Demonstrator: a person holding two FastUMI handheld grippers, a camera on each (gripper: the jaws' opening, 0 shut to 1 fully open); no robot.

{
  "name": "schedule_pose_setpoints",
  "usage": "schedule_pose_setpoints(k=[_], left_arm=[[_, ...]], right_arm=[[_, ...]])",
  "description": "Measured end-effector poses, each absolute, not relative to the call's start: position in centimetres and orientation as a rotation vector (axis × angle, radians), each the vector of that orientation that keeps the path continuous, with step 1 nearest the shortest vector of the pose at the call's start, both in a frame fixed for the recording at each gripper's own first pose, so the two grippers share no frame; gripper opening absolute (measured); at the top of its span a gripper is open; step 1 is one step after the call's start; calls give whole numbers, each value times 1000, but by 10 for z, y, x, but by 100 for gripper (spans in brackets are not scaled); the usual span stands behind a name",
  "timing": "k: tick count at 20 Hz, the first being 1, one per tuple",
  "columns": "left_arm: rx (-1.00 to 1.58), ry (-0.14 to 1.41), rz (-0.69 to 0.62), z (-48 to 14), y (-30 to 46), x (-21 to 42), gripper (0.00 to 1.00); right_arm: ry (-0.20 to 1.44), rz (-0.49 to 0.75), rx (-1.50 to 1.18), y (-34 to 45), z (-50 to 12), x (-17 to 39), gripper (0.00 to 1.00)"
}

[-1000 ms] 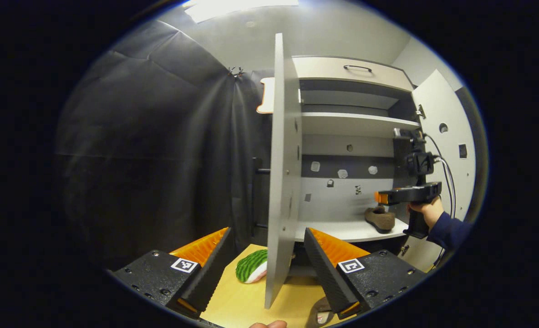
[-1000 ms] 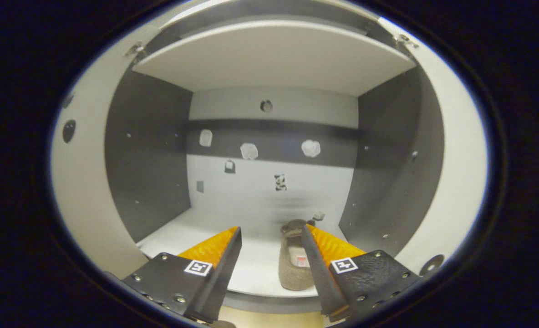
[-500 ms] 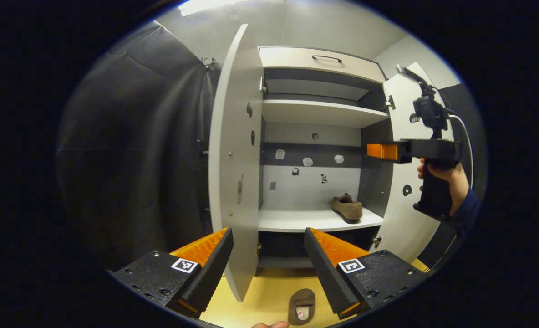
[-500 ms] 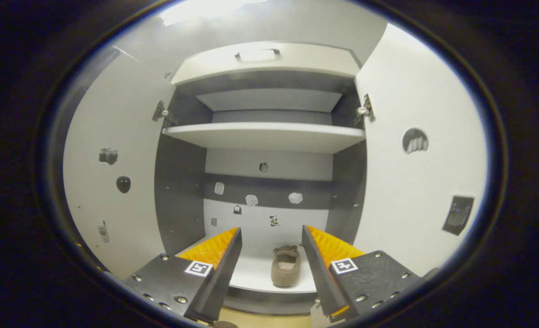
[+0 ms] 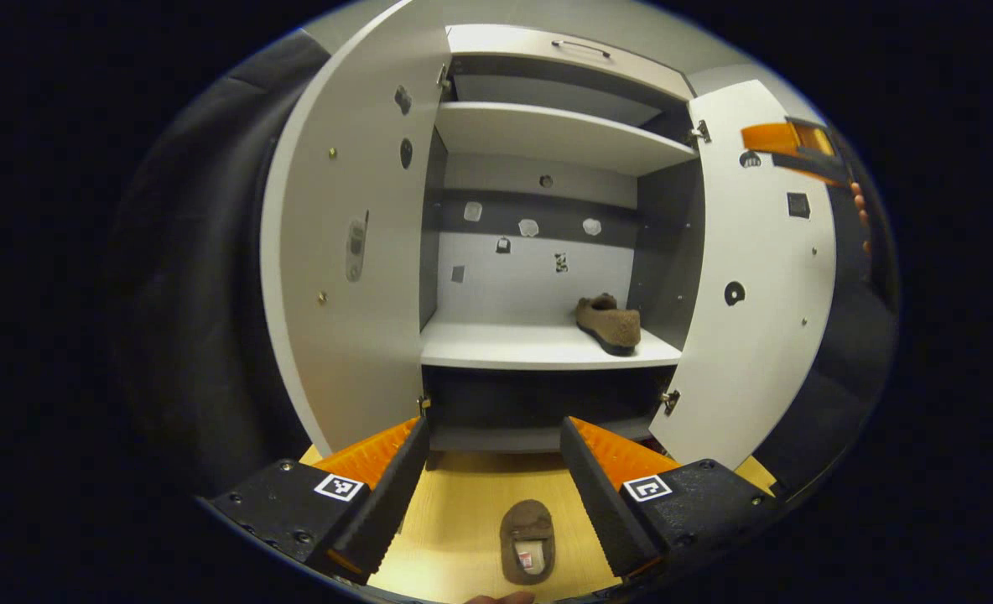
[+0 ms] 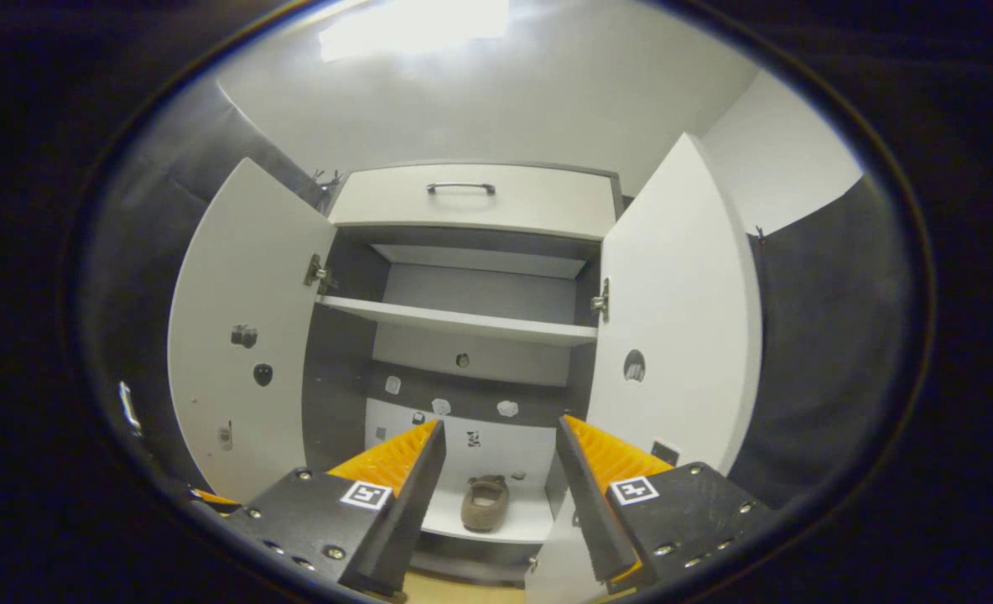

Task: Grab one shoe with the right hand and put it into the shoe cabinet, grab the other shoe with the left hand and put it into the shoe cabinet; then close the right door with the right hand and the left door with the left hand.

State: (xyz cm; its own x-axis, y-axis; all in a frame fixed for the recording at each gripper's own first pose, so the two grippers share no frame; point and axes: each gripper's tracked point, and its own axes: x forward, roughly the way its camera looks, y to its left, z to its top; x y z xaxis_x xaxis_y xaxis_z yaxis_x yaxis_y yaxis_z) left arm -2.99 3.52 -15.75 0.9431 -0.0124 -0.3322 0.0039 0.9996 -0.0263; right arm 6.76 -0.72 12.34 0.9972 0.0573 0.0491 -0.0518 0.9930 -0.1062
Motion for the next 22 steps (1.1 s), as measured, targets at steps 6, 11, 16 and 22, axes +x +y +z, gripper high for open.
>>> schedule_pose_setpoints(k=[6, 11, 16, 22], left_arm=[[-21, 532, -97, -238, 34, -13, 97], [-42, 708, -105, -308, 39, -28, 98], [-45, 859, -151, -368, 30, -49, 95], [-49, 1032, -192, -430, 21, -69, 95]], right_arm=[[-80, -9, -118, -31, 147, 40, 79], [-86, -80, -134, -51, 156, 22, 79], [-75, -142, -149, -70, 161, 9, 80], [-51, -218, -157, -94, 161, -8, 79]])
